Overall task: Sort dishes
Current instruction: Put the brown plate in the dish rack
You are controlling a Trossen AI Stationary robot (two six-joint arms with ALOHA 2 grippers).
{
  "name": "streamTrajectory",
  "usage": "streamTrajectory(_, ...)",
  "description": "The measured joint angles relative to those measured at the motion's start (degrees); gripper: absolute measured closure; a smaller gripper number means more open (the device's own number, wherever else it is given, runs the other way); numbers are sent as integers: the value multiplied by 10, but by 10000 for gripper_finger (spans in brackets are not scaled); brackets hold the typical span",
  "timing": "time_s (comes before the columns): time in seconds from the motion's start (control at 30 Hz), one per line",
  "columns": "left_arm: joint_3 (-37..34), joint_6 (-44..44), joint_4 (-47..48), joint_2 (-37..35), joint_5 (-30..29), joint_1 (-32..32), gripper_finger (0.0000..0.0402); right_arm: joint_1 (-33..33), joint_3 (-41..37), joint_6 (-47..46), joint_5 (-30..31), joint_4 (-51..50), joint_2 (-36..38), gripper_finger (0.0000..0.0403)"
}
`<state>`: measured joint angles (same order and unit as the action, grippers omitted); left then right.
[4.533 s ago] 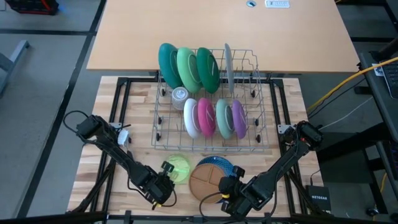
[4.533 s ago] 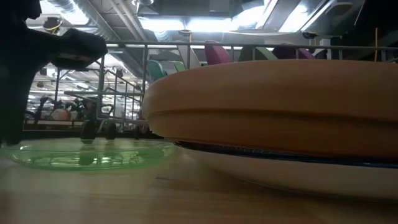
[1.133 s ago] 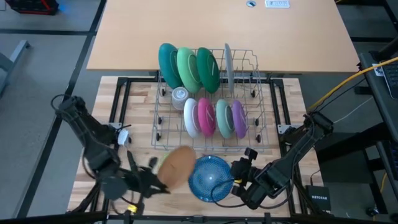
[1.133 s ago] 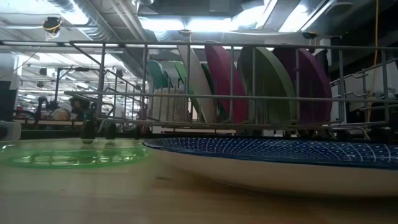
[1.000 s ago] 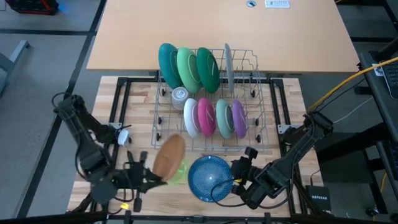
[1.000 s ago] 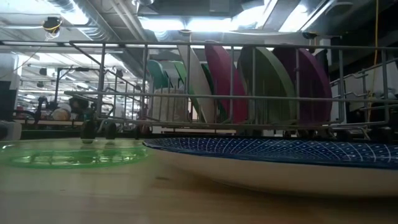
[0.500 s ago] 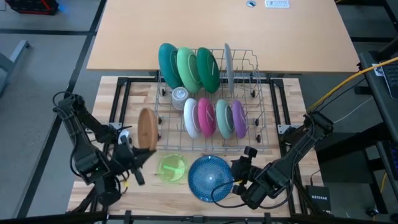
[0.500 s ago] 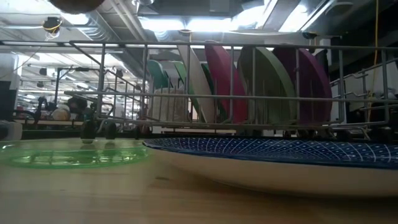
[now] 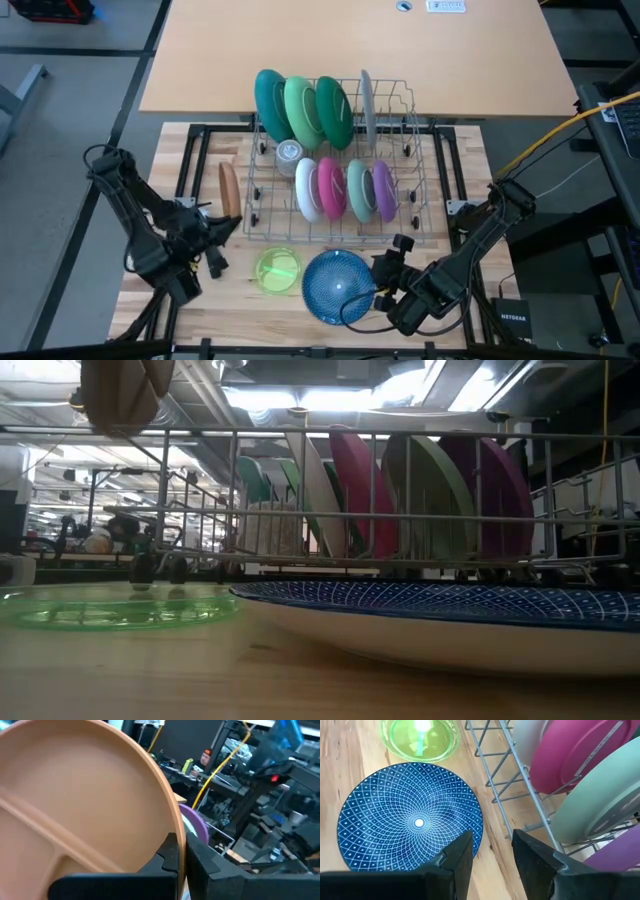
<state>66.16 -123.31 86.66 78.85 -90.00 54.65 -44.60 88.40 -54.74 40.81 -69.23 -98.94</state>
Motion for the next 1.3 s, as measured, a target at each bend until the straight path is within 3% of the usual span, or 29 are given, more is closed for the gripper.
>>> streamTrajectory(0.23, -51, -5, -126, 0, 0, -19, 401, 0, 0, 0, 27, -10, 0, 259)
streamTrajectory(0.67, -55, 36, -250, -1, 0, -17, 401, 0, 2, 11, 95, -14, 5, 259)
streamTrajectory(0.83, -55, 179, -405, -1, 0, -7, 401, 0, 2, 13, 98, -14, 8, 259)
streamTrajectory(1.1, -54, 559, -713, -1, 30, 1, 401, 0, 2, 40, 103, -13, 10, 259)
streamTrajectory(1.3, -54, 670, -831, -1, 70, -4, 401, 0, 2, 41, 102, -13, 10, 259)
